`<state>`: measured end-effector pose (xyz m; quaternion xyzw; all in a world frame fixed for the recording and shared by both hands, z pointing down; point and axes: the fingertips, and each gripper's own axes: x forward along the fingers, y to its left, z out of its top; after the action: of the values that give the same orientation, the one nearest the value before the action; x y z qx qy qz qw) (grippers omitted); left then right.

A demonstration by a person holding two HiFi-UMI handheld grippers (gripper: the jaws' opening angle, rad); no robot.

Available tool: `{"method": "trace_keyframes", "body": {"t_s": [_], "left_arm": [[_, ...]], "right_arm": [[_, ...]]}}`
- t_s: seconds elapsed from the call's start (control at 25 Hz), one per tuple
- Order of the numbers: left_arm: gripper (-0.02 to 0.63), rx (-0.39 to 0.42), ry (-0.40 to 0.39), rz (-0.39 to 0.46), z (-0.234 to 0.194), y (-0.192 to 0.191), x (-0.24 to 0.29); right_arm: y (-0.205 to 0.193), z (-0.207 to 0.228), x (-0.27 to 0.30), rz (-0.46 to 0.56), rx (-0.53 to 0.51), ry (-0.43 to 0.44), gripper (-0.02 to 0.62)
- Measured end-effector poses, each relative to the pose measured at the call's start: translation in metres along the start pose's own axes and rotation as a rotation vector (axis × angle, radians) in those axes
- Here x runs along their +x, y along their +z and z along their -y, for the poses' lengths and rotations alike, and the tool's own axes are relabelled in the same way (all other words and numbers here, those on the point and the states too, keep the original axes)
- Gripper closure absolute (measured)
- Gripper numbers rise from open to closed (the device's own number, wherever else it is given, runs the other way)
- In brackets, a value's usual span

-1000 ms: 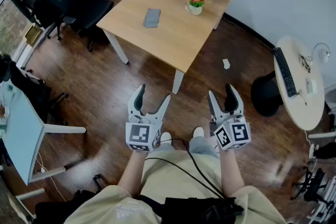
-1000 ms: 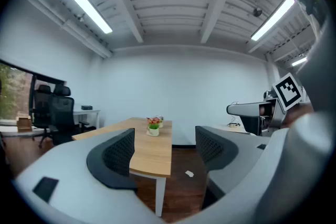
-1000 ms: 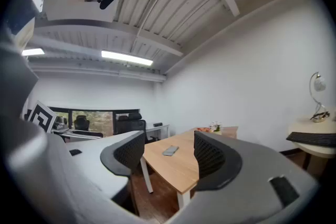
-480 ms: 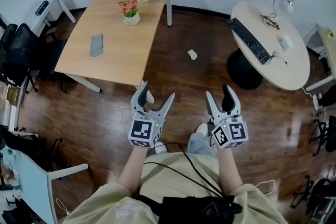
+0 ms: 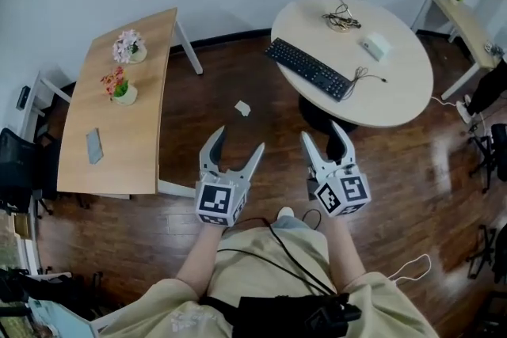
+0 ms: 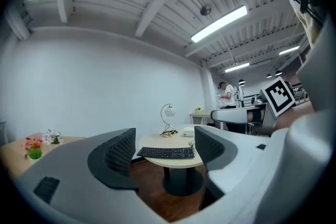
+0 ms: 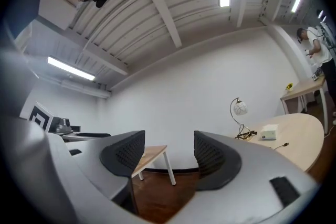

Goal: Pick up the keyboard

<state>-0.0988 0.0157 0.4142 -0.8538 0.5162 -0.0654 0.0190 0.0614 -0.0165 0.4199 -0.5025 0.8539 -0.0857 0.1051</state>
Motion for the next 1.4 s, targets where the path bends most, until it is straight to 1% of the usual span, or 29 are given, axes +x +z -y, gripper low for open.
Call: {"method": "trace_keyframes", "body": {"t_s": [0.08,0.2,0.28,0.4,0.48,0.6,0.76,0.88,1.0,1.12,1.24,1.32,1.4], "left_arm": [[0.273,0.003,-0.045,-0.016,0.020,-0.004,0.031],[0.272,0.038,-0.125,-0.051,0.044,-0.011,0.070],[0.272,0.031,-0.150,-0.058,0.052,-0.011,0.095],[0.272,0.010,-0.188,-0.061,0.057,-0.011,0.137],[0.272,0.023,-0.243,-0.058,0.064,-0.015,0.167],[0.272,0.025,-0.328,-0.063,0.073,-0.025,0.214],[0.272,0.029,-0.458,-0.050,0.073,-0.029,0.293],[0.272,0.047,-0.526,-0.015,0.052,-0.012,0.359],[0.272,0.052,-0.559,0.014,0.020,0.006,0.411],[0.272,0.030,-0.585,-0.001,-0.012,0.005,0.456],[0.272,-0.010,-0.614,-0.077,-0.044,-0.022,0.491],[0.272,-0.031,-0.623,-0.143,-0.064,-0.049,0.508],[0.272,-0.046,-0.607,-0.216,-0.090,-0.085,0.527]], "right_arm": [[-0.011,0.035,-0.007,-0.027,0.022,-0.041,0.295],[-0.035,0.080,-0.018,-0.078,0.094,-0.109,0.295],[-0.042,0.101,-0.021,-0.097,0.118,-0.132,0.295],[-0.040,0.131,-0.018,-0.101,0.104,-0.166,0.295],[-0.040,0.151,-0.013,-0.104,0.090,-0.202,0.295],[-0.046,0.185,0.001,-0.108,0.096,-0.266,0.295],[-0.049,0.236,0.031,-0.123,0.069,-0.373,0.295],[-0.043,0.275,0.070,-0.120,0.091,-0.448,0.295],[-0.035,0.295,0.120,-0.122,0.105,-0.463,0.295],[-0.034,0.311,0.172,-0.144,0.068,-0.480,0.295],[-0.051,0.328,0.214,-0.213,0.040,-0.491,0.295],[-0.068,0.340,0.225,-0.260,0.077,-0.511,0.295],[-0.085,0.353,0.225,-0.300,0.140,-0.542,0.295]]}}
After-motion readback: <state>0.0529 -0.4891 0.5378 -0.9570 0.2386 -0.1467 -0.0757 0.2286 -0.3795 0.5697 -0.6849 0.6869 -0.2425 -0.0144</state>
